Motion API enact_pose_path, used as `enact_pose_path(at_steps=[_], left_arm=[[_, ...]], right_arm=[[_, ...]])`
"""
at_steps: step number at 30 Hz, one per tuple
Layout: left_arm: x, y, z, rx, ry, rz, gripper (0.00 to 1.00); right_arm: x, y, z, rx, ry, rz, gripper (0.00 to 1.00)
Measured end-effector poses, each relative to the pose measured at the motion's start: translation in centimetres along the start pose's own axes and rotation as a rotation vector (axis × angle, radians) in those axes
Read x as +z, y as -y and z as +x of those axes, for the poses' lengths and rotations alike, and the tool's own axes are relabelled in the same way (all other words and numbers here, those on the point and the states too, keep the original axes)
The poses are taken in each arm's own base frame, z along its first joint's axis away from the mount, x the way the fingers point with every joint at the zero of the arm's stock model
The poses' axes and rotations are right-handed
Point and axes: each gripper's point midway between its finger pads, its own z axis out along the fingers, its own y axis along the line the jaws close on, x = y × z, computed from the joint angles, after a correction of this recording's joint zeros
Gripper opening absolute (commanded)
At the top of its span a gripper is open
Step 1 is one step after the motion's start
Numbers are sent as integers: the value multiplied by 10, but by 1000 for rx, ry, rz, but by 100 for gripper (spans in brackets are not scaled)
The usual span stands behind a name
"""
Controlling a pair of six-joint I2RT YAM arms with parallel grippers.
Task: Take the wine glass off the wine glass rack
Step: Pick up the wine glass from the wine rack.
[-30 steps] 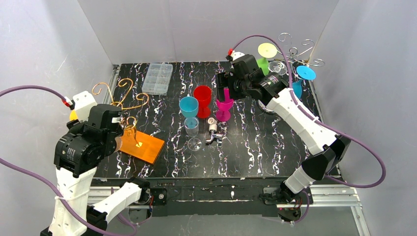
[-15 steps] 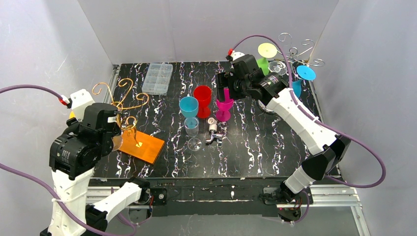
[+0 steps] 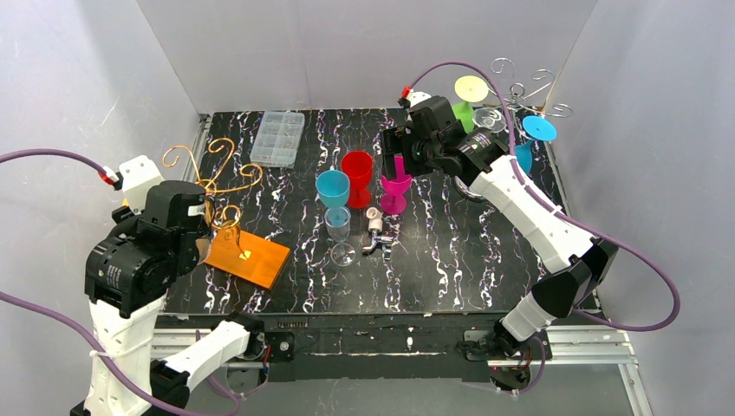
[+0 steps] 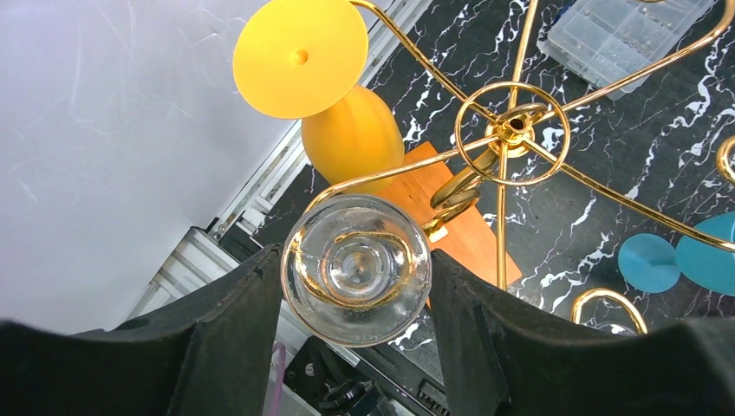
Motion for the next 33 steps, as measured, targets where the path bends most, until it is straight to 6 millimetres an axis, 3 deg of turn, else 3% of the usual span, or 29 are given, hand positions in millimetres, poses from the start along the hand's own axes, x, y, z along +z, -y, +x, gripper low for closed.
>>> enact_pose_path(at_steps=[33], left_arm=[[7,-16,-1,42,44,-110,34]], right_arm=[[0,-1,1,0,-2,-4,98]])
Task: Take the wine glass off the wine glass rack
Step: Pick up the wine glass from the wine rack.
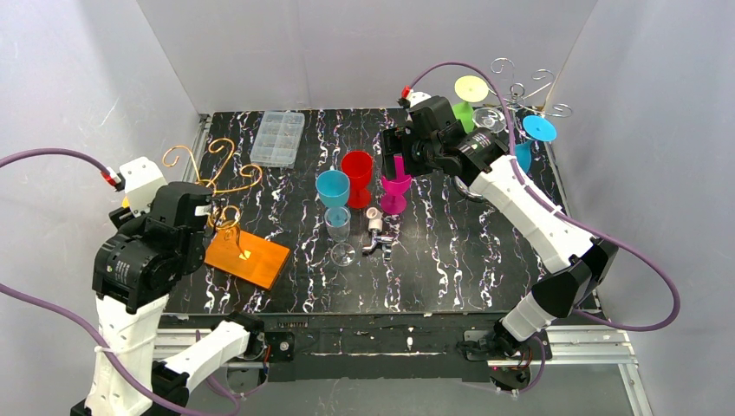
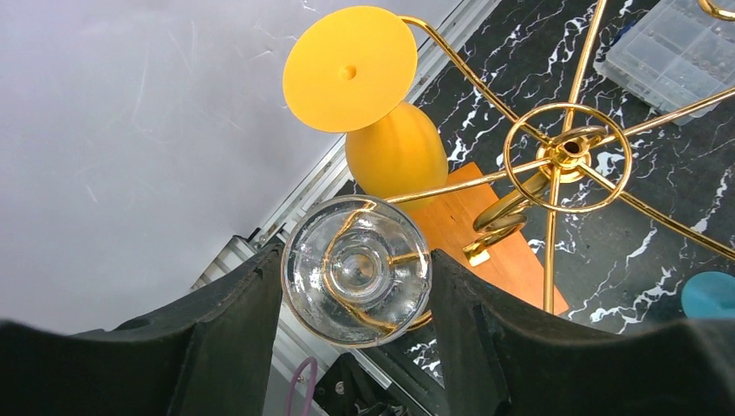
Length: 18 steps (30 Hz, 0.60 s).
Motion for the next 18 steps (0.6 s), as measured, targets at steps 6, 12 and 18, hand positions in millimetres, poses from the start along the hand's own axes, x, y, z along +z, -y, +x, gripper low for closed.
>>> enact_pose_path(at_steps=[6,12,18], left_arm=[[4,0,3,49,-5,-26,34],[7,-2,4,74,3,-54,34],[8,-1,3,85,8,-56,34]], right_arm=[[2,1,3,-1,-8,3,98],[3,2,5,-2,-15,5,98],[3,1,6,-1,-16,3,98]])
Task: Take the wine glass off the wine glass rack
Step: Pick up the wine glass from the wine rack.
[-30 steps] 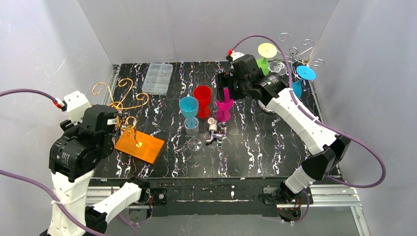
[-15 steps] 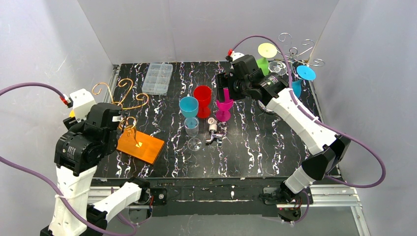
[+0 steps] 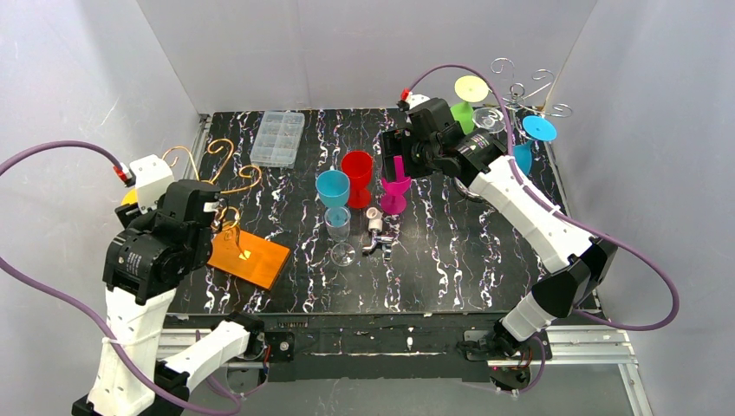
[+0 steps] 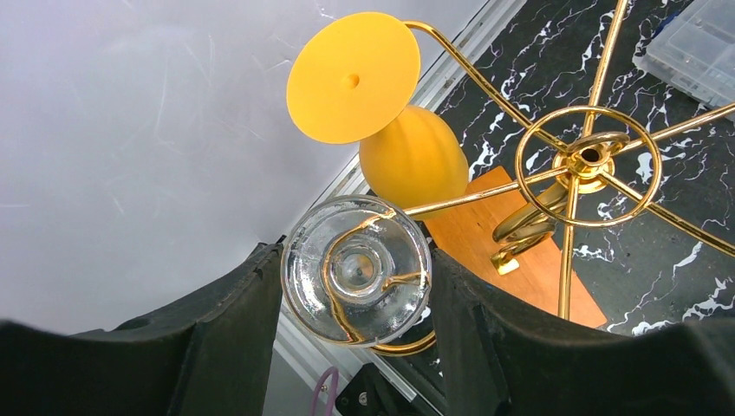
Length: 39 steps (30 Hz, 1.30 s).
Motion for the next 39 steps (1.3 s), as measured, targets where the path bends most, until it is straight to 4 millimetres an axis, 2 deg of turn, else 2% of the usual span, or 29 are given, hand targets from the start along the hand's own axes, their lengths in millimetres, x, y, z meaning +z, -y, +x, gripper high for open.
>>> enact_pose_path(at_steps=[12,27,39], left_arm=[[4,10,-3,20,3,15,34],[7,36,-4,42,-25,92,34],[-3,50,-3,52,-73,211,30]], right_arm=[[0,0,0,0,0,0,98],[0,0,0,0,0,0,98],[1,0,1,0,-3,1,98]])
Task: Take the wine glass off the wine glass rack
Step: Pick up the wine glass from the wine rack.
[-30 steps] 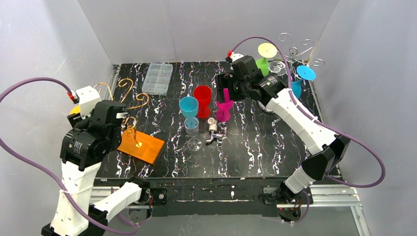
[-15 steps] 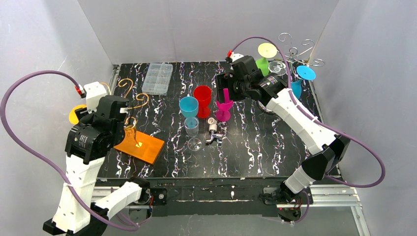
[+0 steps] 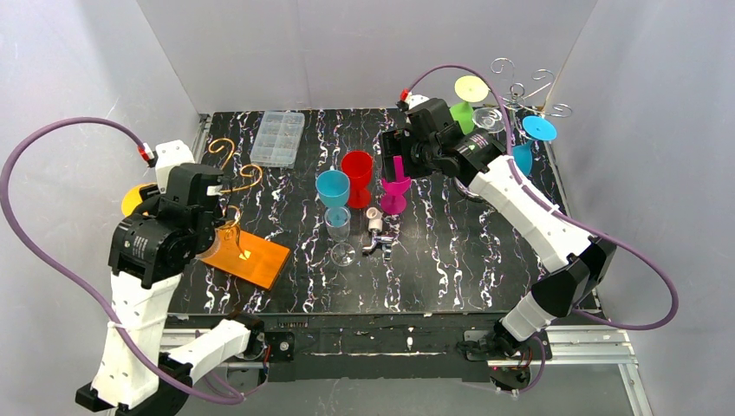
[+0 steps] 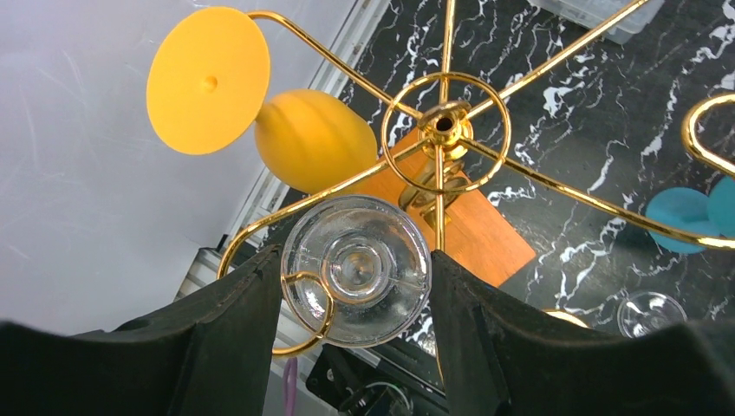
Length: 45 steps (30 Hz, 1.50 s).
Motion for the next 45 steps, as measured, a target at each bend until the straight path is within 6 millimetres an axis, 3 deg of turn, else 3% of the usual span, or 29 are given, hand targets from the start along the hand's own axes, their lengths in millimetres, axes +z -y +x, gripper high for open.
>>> enact_pose_path(at_steps=[31,45], left_arm=[[-37,14,12,7,-77,265,27],[-52,26,18,47,-92,407,25]], right_arm=[[2,-5,2,17,-12,-21,98],[9,-18,-3,70,1,-76,98]])
